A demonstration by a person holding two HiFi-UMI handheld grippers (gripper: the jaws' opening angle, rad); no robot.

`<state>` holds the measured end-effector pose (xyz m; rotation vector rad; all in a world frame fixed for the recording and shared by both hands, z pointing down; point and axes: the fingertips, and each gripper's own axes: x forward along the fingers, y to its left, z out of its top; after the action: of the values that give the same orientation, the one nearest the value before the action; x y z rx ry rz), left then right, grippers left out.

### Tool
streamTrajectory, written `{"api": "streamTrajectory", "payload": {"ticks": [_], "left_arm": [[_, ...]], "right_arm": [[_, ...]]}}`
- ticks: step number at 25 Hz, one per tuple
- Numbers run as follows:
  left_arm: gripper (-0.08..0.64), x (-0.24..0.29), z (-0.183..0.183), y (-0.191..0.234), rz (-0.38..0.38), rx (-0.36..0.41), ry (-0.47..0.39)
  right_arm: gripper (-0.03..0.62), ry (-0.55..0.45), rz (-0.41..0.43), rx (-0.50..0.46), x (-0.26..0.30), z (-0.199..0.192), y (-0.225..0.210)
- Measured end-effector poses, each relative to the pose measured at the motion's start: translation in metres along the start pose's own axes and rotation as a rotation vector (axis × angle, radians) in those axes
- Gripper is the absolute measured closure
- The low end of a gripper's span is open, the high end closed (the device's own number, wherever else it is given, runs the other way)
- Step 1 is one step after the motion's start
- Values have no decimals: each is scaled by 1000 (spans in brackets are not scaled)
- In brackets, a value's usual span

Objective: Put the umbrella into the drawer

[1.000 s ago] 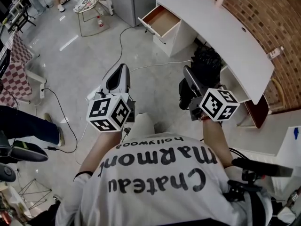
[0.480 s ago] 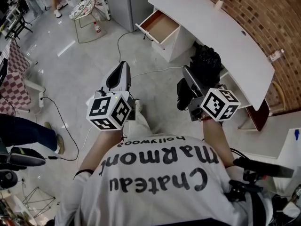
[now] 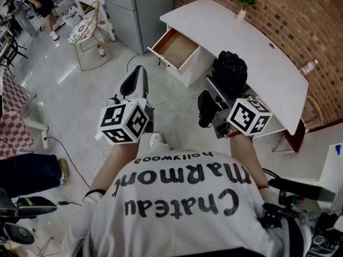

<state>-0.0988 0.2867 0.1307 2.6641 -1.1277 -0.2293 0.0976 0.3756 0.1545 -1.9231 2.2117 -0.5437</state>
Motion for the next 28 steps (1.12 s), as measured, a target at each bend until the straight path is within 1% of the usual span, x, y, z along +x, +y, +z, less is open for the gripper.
{"api": "streamTrajectory", "payload": {"ticks": [6,10,14,19,23,26,28], "left_arm": [[545,63,39,34,-81,13,-11],[545,99,50,60,-122,11,7],[545,133,49,80,-150,2,36],[545,162,45,108,-181,-12,71],[545,178,38,120,-218,0,103],[545,187,30,126,-223,-5,125],[545,190,26,128,-229,0,143]], "right_arm": [[299,-49,-21,-30,64,38,11],[299,-82,-23,10,101,53,13],[299,-112,-41,21,129,61,6],[299,-102,-93,8,163,56,-2],[299,-117,-109,66,177,50,-5],[299,-127,-115,124,182,46,-14],[299,-130,-129,144,185,44,-19]]}}
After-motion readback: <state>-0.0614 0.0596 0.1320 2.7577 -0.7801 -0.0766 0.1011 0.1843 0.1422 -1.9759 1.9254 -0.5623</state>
